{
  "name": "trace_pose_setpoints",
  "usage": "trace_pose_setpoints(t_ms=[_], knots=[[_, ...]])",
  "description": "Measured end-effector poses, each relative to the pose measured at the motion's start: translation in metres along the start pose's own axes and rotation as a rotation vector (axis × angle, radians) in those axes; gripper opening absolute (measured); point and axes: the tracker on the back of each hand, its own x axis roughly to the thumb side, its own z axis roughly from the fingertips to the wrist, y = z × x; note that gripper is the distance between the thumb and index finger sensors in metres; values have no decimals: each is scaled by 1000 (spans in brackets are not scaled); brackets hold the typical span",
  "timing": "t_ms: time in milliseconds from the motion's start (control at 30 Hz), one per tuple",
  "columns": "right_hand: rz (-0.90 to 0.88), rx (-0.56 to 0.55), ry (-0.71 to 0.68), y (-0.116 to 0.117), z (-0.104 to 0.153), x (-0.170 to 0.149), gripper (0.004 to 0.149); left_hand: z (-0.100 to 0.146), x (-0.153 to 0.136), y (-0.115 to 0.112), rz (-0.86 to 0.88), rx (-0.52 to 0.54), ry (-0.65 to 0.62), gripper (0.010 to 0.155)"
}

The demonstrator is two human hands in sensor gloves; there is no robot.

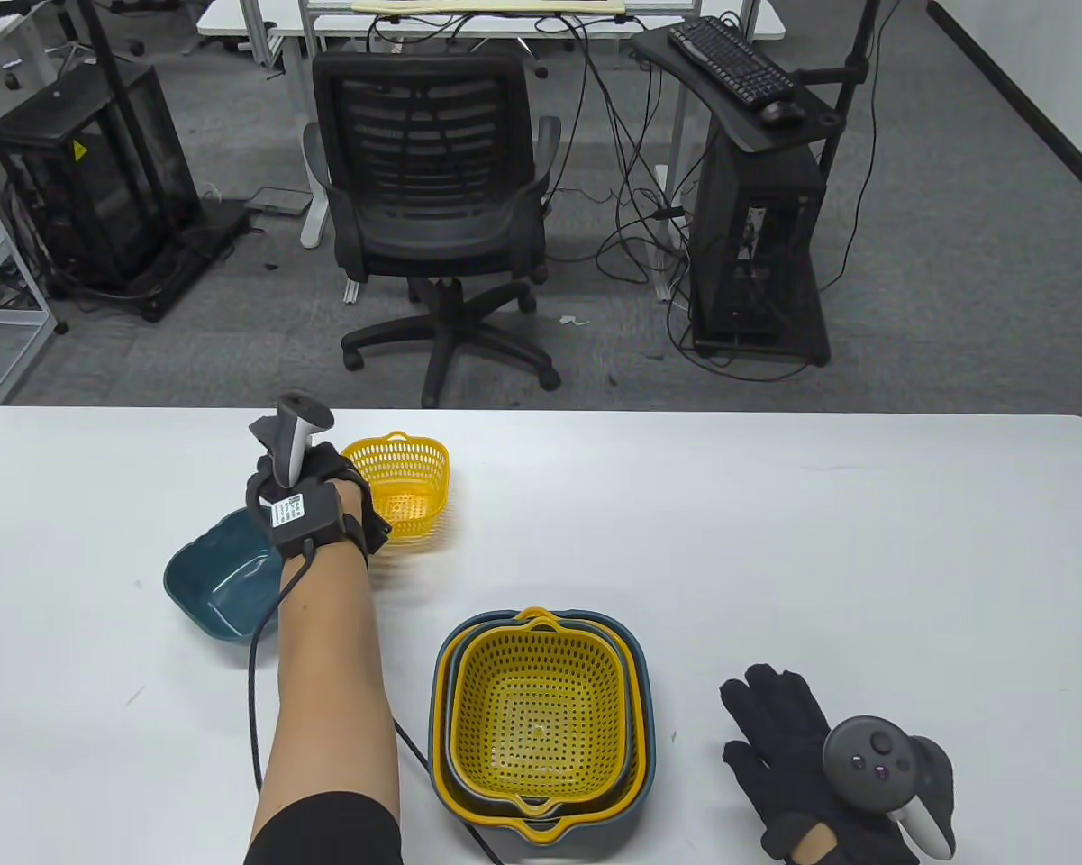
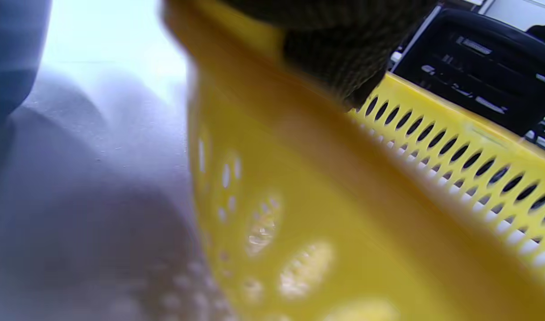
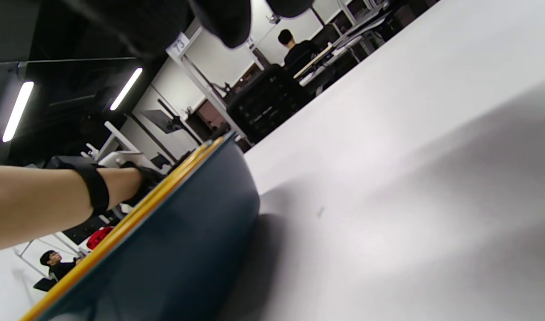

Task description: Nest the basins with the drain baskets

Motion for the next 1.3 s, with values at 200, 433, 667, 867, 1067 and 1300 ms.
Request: trace_pose_setpoints(t_ms=[200,433,667,867,1067,1300], knots=[[-8,1,-5,-1,0,0,61,26,3,30,148,119,-89,52],[-38,-1,-22,-4,4,1,62,64,-30,83,192,154,-114,67],[-61,41,-31,-1,4,4,61,93,-94,103,163,219,-41,69],[-72,43,-65,-3,8,11,62,100,-148,91,144,290,105,66],[-77,43,-62,-3,8,11,61,100,-155,75,40,326,157,66],[-82,40,-53,-5,9,10,62,94,-135,53,-261,371,232,66]])
